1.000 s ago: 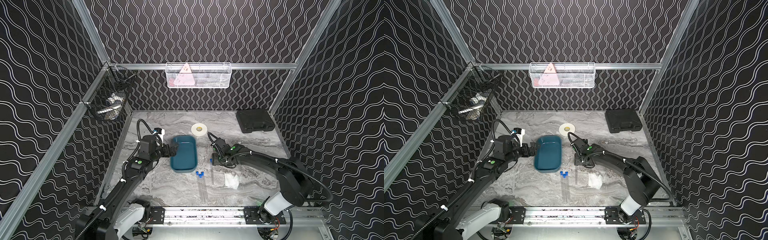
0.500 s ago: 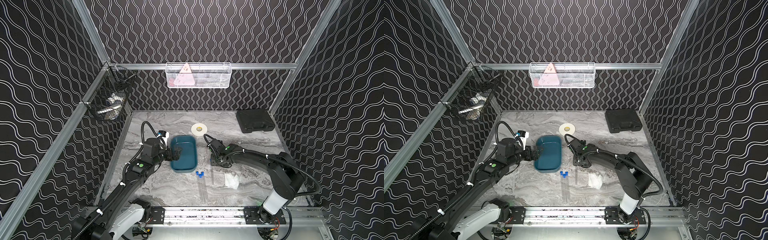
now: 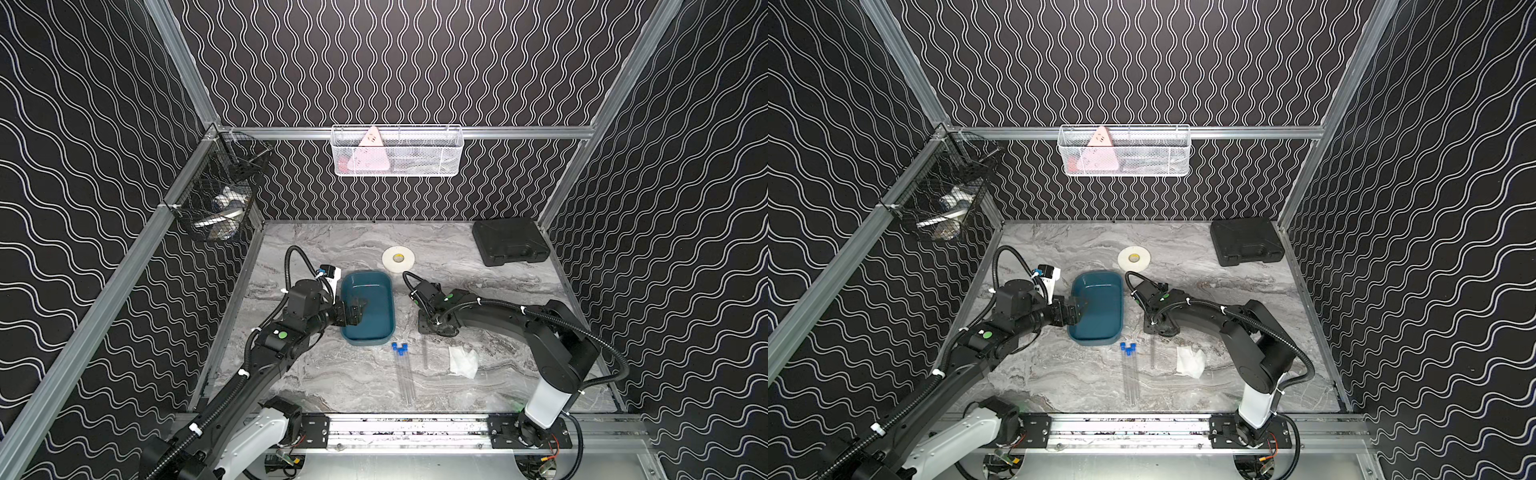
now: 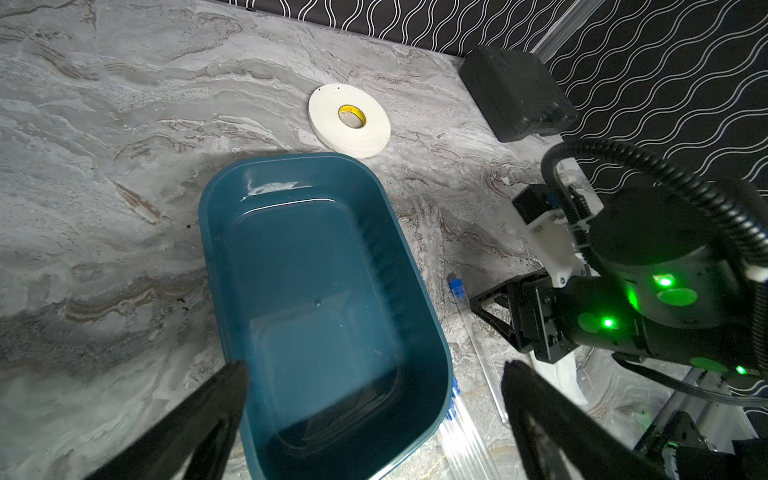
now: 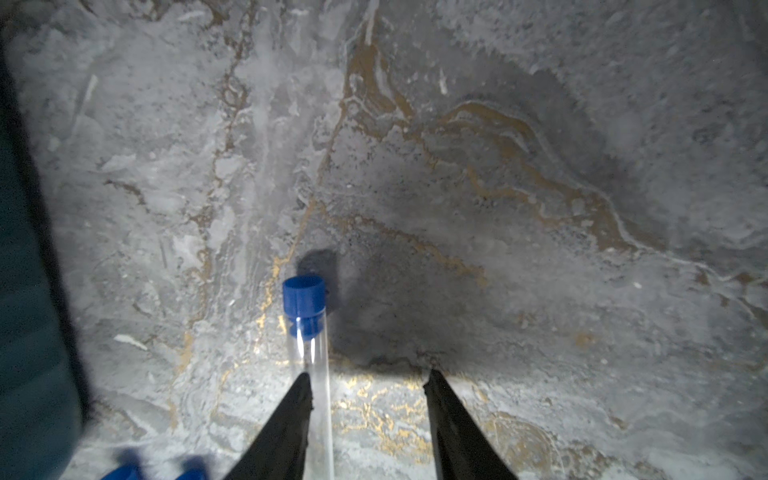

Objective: Wipe the exteriors of test tubes
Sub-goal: Pick up the test tube at the center of the board.

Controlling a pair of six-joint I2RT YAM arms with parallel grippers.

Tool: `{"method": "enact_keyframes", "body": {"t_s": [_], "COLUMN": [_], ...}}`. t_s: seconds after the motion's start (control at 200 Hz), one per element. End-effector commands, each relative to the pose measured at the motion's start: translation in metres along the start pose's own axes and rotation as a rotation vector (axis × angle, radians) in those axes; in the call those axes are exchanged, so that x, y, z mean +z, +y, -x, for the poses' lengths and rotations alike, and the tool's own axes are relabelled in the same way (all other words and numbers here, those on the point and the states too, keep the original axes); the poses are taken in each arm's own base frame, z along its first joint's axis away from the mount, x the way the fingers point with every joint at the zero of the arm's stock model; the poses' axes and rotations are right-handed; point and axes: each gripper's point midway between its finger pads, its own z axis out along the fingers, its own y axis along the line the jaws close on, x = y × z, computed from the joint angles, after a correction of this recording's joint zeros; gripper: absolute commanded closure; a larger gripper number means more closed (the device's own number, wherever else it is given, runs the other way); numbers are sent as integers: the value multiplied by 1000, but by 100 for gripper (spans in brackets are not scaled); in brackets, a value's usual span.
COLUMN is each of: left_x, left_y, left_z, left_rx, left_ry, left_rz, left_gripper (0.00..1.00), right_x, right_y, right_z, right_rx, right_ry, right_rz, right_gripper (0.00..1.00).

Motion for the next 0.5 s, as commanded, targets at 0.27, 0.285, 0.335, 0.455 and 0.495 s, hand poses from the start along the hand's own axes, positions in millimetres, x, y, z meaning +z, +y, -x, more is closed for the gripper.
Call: {"method": "enact_keyframes", "body": {"t_s": [0.27,0.285,0.335,0.455,0.495], "left_x": [1,1,2,3,3], "left_y": [-2,-2,-1,-1,-2], "left_z": [-3,-3,-3,-4,-4], "left_rx": [-12,-10,-8,-9,-10], "left_ry": [9,8,11,14,15], "left_rz": [-10,-9,-8,-9,-9], "left_gripper": [1,1,1,1,1], "right_x": [7,7,6,10,12], "right_y": [15,16,16,15,14], "right_z": [9,10,11,10,10], "right_rx": [19,19,20,10,10], "right_ry": [-9,-10,-14,-8,-5], "right_rz": [9,10,11,-9,-15], "right_gripper": [58,58,58,61,62]}}
